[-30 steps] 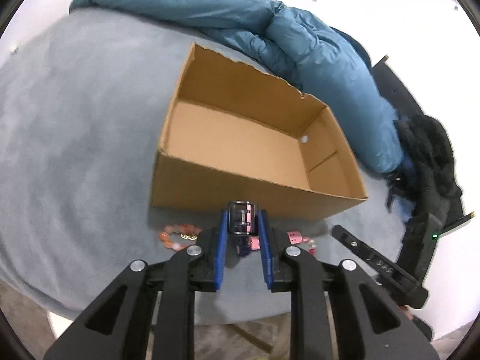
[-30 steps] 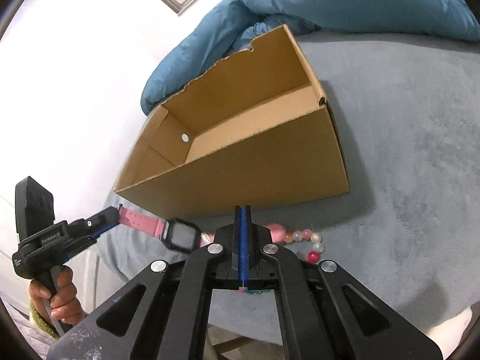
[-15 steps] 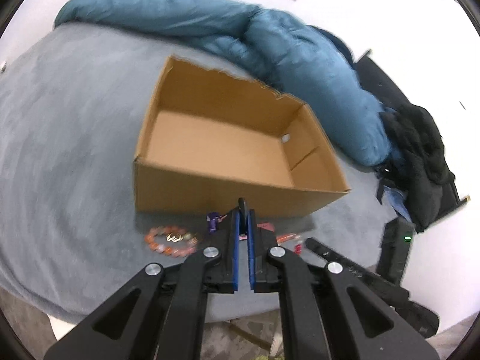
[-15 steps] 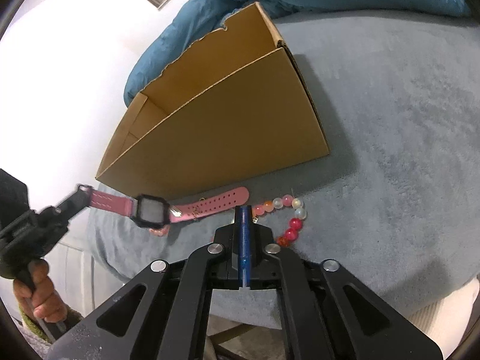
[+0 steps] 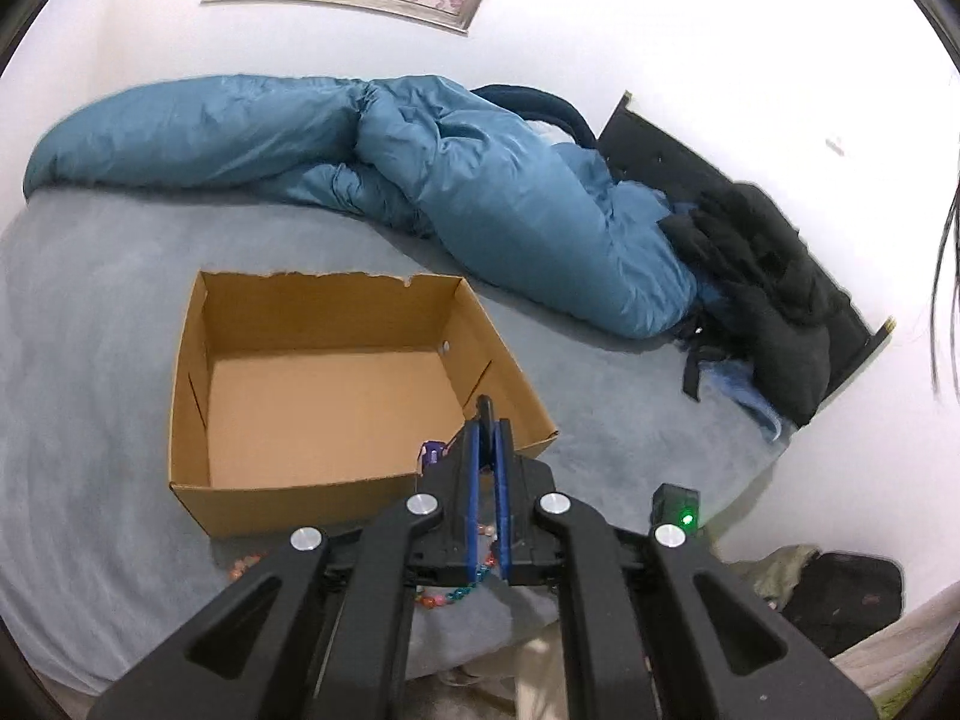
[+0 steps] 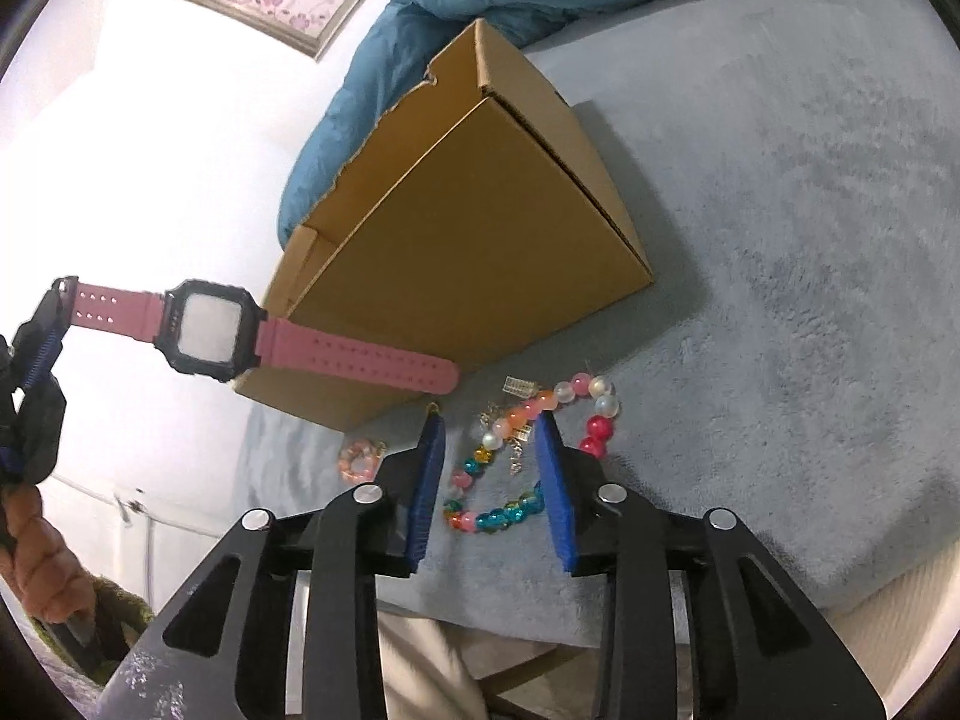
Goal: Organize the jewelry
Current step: 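Lift the pink-strapped watch with the right tool off the bed, then carry the watch over the cardboard box and open the right tool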
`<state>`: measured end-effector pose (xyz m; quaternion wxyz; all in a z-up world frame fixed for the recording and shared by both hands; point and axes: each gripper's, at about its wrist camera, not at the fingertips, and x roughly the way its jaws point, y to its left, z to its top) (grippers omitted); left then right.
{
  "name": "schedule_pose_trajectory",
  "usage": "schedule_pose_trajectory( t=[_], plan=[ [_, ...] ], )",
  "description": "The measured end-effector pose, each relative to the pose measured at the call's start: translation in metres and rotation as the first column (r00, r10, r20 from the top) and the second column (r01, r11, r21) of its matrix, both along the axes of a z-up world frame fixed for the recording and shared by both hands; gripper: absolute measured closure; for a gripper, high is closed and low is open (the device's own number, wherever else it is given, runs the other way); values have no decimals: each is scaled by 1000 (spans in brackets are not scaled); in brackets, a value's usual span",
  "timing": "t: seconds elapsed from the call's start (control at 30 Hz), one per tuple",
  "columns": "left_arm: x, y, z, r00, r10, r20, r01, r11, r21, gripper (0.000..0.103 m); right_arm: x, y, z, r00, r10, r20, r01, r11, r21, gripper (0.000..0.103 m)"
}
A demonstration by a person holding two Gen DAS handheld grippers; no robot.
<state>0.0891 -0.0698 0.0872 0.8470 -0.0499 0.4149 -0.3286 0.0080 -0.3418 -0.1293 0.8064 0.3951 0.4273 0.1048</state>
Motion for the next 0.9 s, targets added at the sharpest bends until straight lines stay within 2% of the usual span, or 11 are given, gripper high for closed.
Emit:
schedule_pose_trajectory(
  t=[0.1,0.27,0.4,0.43,0.5,0.6,0.67,0.7,0.77,0.87,0.9],
  plan=[
    [-1,-7,-1,1000,-9,-13,9,1000,17,99,-4,-8,-4,1000,-11,9,11,998,59,66],
    [-8,-10,8,1000,-23,-3,23,1000,16,99,-9,-5,4,996,-1,86,-3,999,47,55],
    [-11,-10,18,999,-32,-7,32,999,-13,99,-9,-5,-2,994,-8,107,-12,982,189,55],
    [-12,-10,21,999,-36,-7,36,999,-20,99,-9,-2,0,994,-11,110,-7,987,163,55],
    [-16,-10,27,999,-44,1,44,999,-28,99,-11,4,9,992,-2,129,-4,999,41,55],
    [-23,-12,35,998,-61,7,61,997,-42,99,-13,22,30,979,41,198,-7,985,-172,52],
    [-28,-13,40,997,-70,13,71,996,-50,99,-17,40,42,963,91,252,-4,945,-327,48],
    [-31,-14,43,997,-76,14,77,995,-56,99,-19,52,49,954,122,275,4,909,-416,48],
    [-36,-14,47,996,-87,16,88,994,-70,99,-22,70,56,935,169,311,20,851,-524,48],
    [-42,-14,54,995,-92,36,95,992,-84,99,-25,92,62,917,205,342,62,774,-630,48],
    [-43,-13,56,995,-93,38,96,991,-89,99,-23,96,63,914,209,348,72,760,-646,49]
  ],
)
